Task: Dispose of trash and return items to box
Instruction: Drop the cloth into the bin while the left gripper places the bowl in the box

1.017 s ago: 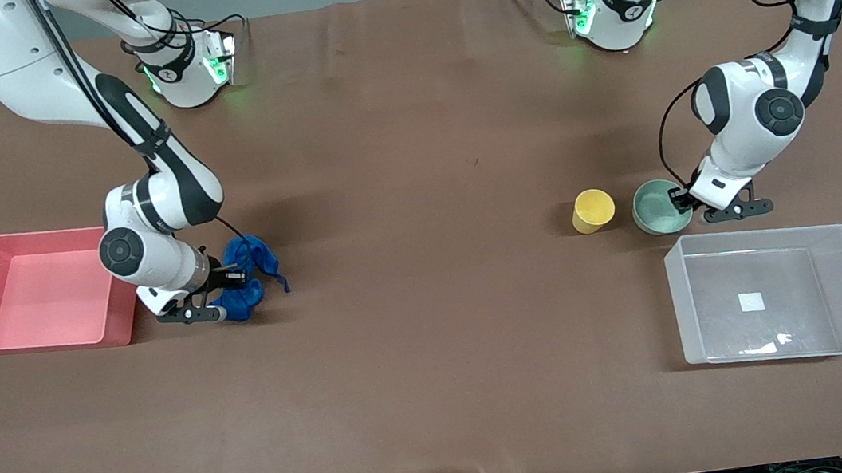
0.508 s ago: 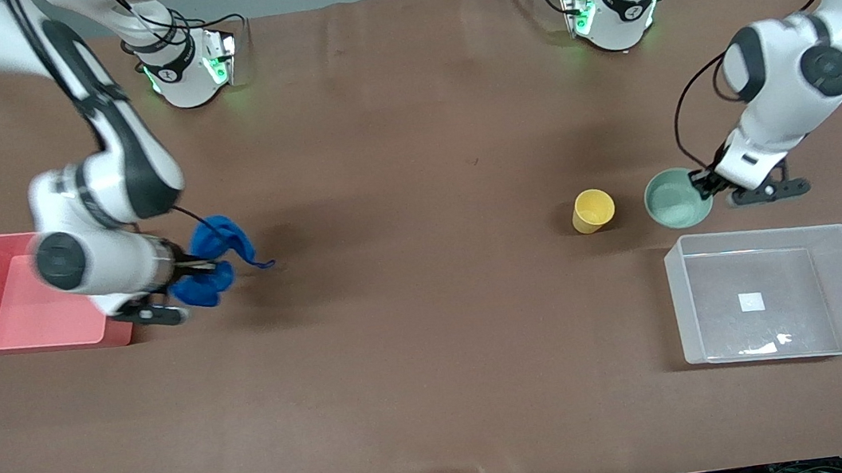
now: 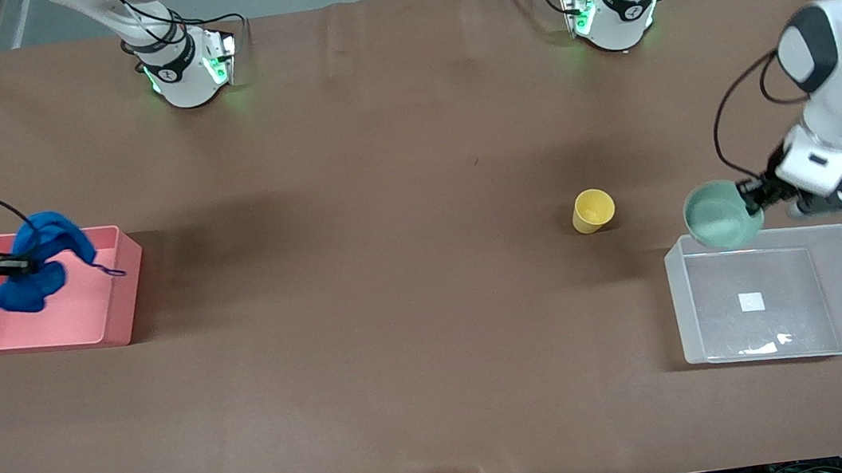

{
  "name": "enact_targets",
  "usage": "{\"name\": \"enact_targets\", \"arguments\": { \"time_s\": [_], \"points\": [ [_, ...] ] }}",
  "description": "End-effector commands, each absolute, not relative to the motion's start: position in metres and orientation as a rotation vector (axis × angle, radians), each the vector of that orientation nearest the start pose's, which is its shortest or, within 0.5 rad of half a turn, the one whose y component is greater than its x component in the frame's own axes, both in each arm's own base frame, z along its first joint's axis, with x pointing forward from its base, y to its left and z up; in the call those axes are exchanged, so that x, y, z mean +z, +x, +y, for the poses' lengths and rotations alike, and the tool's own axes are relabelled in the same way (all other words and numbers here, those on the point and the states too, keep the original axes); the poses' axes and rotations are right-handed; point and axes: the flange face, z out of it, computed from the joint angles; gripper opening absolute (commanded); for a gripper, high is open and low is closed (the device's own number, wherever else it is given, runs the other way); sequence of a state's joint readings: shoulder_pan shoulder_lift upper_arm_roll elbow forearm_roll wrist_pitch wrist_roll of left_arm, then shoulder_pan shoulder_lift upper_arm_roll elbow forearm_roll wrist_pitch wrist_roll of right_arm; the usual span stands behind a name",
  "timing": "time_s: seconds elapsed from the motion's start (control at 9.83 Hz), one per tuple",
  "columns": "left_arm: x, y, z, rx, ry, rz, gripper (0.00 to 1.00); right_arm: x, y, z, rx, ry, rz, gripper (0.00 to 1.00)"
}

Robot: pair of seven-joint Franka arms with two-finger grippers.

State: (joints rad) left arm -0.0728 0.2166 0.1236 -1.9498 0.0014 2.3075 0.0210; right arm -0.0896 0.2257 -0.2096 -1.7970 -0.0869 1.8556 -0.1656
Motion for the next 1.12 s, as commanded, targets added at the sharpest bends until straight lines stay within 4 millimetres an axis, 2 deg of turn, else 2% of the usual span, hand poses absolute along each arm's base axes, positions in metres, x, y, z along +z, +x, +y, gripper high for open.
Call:
{"name": "enact_targets", "arguments": {
  "time_s": [0.0, 0.2, 0.31, 0.41, 0.51, 0.61, 0.71, 0.81, 0.92, 1.02],
  "points": [
    [0.347, 0.677, 0.070, -0.150, -3.122, 0.021, 0.00, 0.368, 0.568, -0.216, 0.246, -3.262, 0.047, 0.01],
    [0.318, 0.695, 0.106, -0.124, -3.132, 0.078, 0.00, 0.317, 0.550, -0.229, 0.169, -3.279, -0.018, 0.01],
    [0.314, 0.699, 0.109, -0.107, -3.156, 0.125, 0.00, 0.296, 0.540, -0.235, 0.162, -3.279, -0.042, 0.02],
    [0.280, 0.698, 0.109, -0.045, -3.179, 0.116, 0.00, 0.278, 0.536, -0.233, 0.169, -3.275, -0.049, 0.02],
    [0.257, 0.706, 0.107, -0.047, -3.168, 0.121, 0.02, 0.248, 0.537, -0.234, 0.183, -3.273, -0.044, 0.04],
    [0.243, 0.705, 0.110, -0.028, -3.166, 0.115, 0.03, 0.222, 0.534, -0.232, 0.209, -3.255, -0.022, 0.08],
    [0.232, 0.705, 0.109, -0.016, -3.164, 0.113, 0.03, 0.213, 0.526, -0.225, 0.263, -3.235, -0.055, 0.43],
    [0.227, 0.707, 0.110, -0.051, -3.153, 0.109, 0.03, 0.205, 0.518, -0.224, 0.295, -3.217, -0.085, 0.67],
    [0.221, 0.705, 0.110, -0.062, -3.148, 0.103, 0.06, 0.204, 0.517, -0.221, 0.312, -3.209, -0.086, 1.00],
    [0.218, 0.704, 0.107, -0.055, -3.150, 0.090, 0.13, 0.225, 0.523, -0.218, 0.305, -3.203, -0.084, 1.00]
  ]
}}
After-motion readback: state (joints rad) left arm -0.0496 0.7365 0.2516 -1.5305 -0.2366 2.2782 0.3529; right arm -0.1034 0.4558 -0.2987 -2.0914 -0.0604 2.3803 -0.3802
